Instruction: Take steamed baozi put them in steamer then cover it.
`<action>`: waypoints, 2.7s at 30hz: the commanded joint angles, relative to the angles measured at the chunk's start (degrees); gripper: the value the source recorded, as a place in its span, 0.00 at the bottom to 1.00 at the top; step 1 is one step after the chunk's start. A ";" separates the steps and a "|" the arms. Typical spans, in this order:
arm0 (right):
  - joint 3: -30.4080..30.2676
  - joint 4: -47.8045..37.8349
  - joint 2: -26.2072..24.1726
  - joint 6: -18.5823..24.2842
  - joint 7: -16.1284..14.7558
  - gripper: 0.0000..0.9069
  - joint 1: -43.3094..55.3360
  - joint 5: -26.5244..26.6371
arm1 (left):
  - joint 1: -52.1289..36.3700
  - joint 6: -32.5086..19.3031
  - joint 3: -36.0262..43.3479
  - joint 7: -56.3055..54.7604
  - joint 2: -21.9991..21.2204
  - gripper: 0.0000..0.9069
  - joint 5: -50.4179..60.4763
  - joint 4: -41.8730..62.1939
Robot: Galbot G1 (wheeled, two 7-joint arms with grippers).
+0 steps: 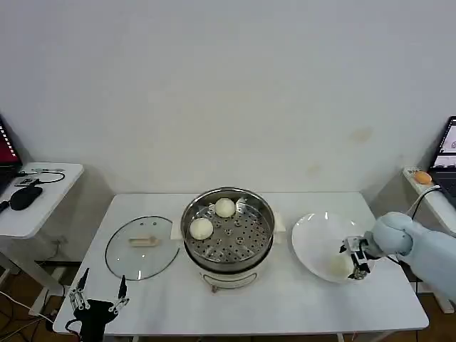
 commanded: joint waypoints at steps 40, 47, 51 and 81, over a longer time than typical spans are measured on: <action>-15.30 2.44 7.50 -0.17 -2.60 0.63 42.68 16.73 | -0.92 0.08 -0.99 -0.52 0.64 1.00 -3.04 1.23; -22.75 8.71 16.82 -0.65 -1.21 0.63 50.98 19.31 | 0.05 0.08 -1.57 -0.74 -0.35 1.00 -2.88 0.46; -24.23 10.11 20.59 -0.02 -0.65 0.63 50.73 20.16 | 0.85 0.00 -1.79 -0.88 -0.89 1.00 -2.49 0.12; -31.49 7.23 35.44 17.31 -5.68 0.63 38.87 10.60 | 3.90 -0.65 -5.09 -1.88 -2.86 1.00 -2.48 -3.12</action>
